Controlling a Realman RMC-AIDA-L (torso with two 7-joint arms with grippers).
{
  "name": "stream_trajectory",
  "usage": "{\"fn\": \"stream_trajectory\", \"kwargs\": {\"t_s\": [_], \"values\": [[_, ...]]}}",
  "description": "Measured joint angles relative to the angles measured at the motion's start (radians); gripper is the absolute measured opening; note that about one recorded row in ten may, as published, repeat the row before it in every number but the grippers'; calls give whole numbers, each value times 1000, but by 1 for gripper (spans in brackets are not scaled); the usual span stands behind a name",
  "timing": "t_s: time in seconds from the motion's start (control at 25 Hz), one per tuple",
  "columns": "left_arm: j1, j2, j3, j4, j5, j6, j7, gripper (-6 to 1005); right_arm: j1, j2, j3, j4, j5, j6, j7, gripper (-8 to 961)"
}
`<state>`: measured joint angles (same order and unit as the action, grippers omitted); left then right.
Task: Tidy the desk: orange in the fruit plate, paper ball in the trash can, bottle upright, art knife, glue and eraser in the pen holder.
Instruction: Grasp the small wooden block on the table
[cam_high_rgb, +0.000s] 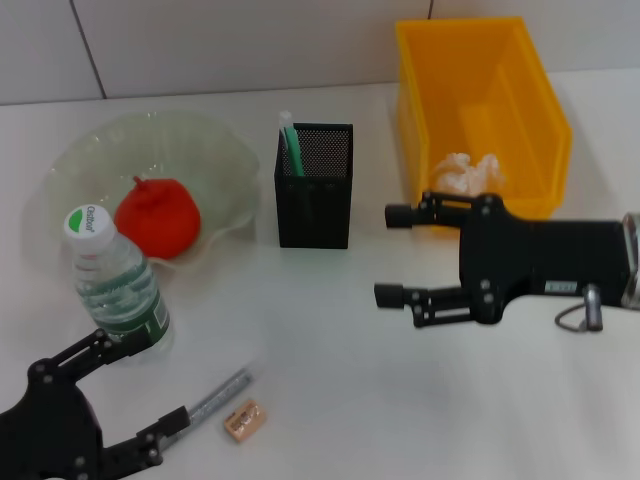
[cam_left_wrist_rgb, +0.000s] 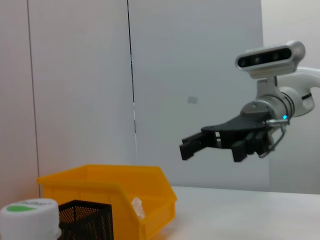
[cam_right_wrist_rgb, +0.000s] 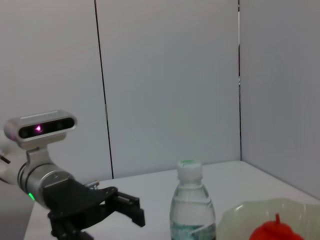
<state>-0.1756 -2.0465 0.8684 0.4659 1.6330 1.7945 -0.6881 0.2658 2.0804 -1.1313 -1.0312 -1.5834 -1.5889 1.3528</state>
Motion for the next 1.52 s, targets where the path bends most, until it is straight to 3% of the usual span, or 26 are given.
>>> {"fn": "stream_trajectory", "kwargs": {"t_s": [0.28, 0.6, 1.04, 1.32, 1.52], "values": [[-8, -5, 14, 2, 1, -3, -16, 798, -4, -2, 7, 139, -7, -17, -135, 838], [-14, -8, 15, 2, 2, -2, -29, 798, -25, -3, 15, 182, -25, -23, -185, 838], [-15, -6, 25, 3, 23, -5, -38, 798, -22, -3, 12, 173, -122, -62, -171, 839], [-3, -1, 20, 3, 25, -3, -38, 797, 11, 1, -19, 69, -238, -79, -26, 839], [-9, -15, 26, 3, 25, -5, -37, 797, 12, -2, 32, 75, -238, -89, -43, 839]]}}
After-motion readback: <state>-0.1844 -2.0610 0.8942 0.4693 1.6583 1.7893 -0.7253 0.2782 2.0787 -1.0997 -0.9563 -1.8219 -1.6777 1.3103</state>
